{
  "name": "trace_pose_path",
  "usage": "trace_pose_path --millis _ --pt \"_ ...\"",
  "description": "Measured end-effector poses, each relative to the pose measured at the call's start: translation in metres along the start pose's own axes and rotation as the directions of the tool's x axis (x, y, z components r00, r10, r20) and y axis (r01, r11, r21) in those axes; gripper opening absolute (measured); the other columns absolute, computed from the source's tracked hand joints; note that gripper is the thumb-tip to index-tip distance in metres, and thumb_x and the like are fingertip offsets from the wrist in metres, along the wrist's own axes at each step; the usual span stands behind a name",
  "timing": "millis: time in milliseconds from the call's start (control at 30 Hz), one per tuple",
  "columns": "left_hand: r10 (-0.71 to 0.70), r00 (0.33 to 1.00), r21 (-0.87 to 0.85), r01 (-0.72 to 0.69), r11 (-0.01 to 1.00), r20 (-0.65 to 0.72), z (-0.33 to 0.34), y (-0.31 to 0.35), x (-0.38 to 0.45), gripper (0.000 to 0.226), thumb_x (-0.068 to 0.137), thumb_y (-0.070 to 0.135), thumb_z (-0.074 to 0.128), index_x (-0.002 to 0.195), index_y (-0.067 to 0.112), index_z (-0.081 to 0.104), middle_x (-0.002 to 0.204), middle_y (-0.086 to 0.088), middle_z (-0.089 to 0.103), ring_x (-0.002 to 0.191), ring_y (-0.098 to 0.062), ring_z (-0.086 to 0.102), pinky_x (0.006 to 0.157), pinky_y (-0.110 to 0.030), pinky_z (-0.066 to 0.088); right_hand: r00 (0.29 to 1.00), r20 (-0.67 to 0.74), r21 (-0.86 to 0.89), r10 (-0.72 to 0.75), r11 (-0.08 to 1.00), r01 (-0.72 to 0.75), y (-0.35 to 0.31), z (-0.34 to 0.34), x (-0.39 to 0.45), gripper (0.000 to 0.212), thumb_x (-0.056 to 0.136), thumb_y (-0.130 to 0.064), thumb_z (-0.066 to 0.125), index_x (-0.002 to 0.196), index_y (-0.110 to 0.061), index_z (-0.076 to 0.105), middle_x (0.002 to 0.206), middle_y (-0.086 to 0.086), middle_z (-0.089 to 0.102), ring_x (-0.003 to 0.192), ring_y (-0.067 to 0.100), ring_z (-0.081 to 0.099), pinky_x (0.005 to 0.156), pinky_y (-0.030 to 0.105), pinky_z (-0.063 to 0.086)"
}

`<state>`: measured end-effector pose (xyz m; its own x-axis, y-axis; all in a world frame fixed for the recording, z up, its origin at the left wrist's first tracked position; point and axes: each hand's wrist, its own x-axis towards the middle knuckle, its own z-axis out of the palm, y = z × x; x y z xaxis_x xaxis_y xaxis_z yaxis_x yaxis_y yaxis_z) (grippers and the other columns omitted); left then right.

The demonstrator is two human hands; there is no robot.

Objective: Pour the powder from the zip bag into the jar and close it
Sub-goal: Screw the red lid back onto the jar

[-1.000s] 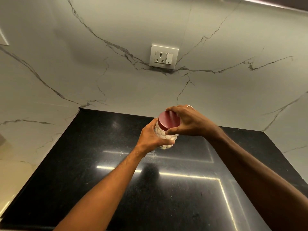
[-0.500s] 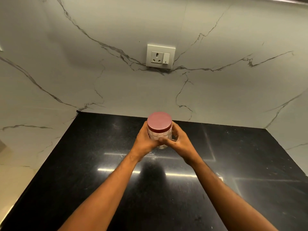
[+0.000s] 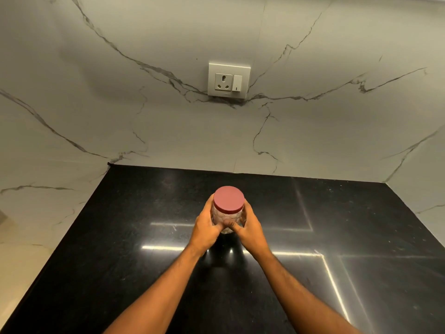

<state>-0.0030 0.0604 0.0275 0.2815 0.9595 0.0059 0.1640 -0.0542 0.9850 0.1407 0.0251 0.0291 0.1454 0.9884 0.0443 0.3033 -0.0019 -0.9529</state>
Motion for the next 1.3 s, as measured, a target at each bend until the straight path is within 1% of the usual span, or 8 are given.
trace_pose_path --millis 233,500,700,867,967,1133,1200,1300 --pt "-0.042 0.999 0.007 0.042 0.999 -0.026 0.001 -0.017 -0.001 0.084 0.085 -0.002 0.073 0.154 0.019 0.03 0.15 -0.004 0.046 0.141 -0.019 0.043 0.115 -0.044 0.041 1.0 -0.004 -0.033 0.031 0.999 -0.031 0.016 0.01 0.001 0.084 0.08 -0.025 0.079 0.148 -0.024 0.029 0.143 -0.005 0.048 0.129 0.009 0.049 0.106 0.028 0.044" --pt "-0.039 0.999 0.021 0.039 0.999 -0.019 0.0 -0.026 0.001 0.082 0.085 -0.005 0.072 0.153 0.019 0.032 0.15 -0.004 0.046 0.141 -0.019 0.044 0.115 -0.042 0.041 0.999 0.002 -0.033 0.043 0.999 -0.043 0.024 0.014 0.001 0.087 0.079 -0.027 0.08 0.149 -0.022 0.028 0.145 -0.002 0.046 0.132 0.013 0.047 0.109 0.034 0.043" --pt "-0.046 0.999 0.021 0.046 0.999 -0.02 0.001 -0.03 0.002 0.081 0.085 -0.002 0.073 0.153 0.018 0.034 0.15 -0.005 0.048 0.14 -0.019 0.045 0.115 -0.042 0.041 0.998 0.009 -0.035 0.056 0.998 -0.056 0.024 0.013 0.001 0.088 0.079 -0.033 0.079 0.148 -0.024 0.026 0.144 -0.004 0.046 0.129 0.008 0.048 0.101 0.017 0.042" --pt "-0.039 0.999 0.044 0.04 0.998 -0.023 0.001 -0.031 0.001 0.079 0.085 -0.001 0.073 0.152 0.017 0.034 0.149 -0.006 0.049 0.139 -0.019 0.046 0.115 -0.038 0.041 0.998 0.01 -0.038 0.064 0.997 -0.064 0.024 0.013 -0.001 0.088 0.08 -0.032 0.078 0.149 -0.024 0.025 0.145 -0.002 0.046 0.129 0.01 0.047 0.104 0.023 0.043" --pt "-0.052 0.998 0.067 0.053 0.996 -0.019 0.002 -0.03 -0.001 0.079 0.087 -0.001 0.071 0.154 0.016 0.032 0.151 -0.007 0.047 0.141 -0.021 0.044 0.116 -0.042 0.04 0.998 0.023 -0.041 0.06 0.997 -0.059 0.023 0.011 -0.002 0.088 0.08 -0.031 0.078 0.149 -0.024 0.024 0.146 -0.001 0.045 0.13 0.011 0.046 0.106 0.026 0.042" --pt "-0.082 0.997 0.187 0.079 0.979 0.011 0.001 -0.026 -0.007 0.087 0.088 -0.001 0.069 0.157 0.019 0.021 0.156 -0.008 0.039 0.144 -0.023 0.039 0.117 -0.046 0.038 0.997 0.062 -0.071 0.05 0.996 -0.046 0.019 0.004 -0.003 0.09 0.08 -0.023 0.079 0.151 -0.024 0.023 0.147 -0.003 0.043 0.132 0.01 0.045 0.105 0.023 0.041" --pt "-0.09 0.996 0.238 0.083 0.968 0.018 0.002 -0.025 -0.013 0.093 0.087 0.001 0.071 0.159 0.019 0.015 0.159 -0.007 0.035 0.146 -0.023 0.036 0.12 -0.042 0.034 0.997 0.072 -0.082 0.04 0.996 -0.034 0.016 0.001 -0.005 0.09 0.081 -0.018 0.077 0.151 -0.023 0.021 0.148 -0.002 0.042 0.132 0.01 0.043 0.103 0.019 0.04" --pt "-0.097 0.995 0.285 0.099 0.953 -0.021 0.007 -0.027 -0.024 0.1 0.086 0.006 0.075 0.16 0.019 0.009 0.164 -0.005 0.028 0.149 -0.021 0.031 0.115 -0.026 0.027 0.998 0.069 -0.114 0.003 0.993 0.005 0.015 -0.002 -0.008 0.089 0.081 -0.021 0.076 0.151 -0.024 0.022 0.146 -0.008 0.041 0.128 0.001 0.041 0.092 0.004 0.036"
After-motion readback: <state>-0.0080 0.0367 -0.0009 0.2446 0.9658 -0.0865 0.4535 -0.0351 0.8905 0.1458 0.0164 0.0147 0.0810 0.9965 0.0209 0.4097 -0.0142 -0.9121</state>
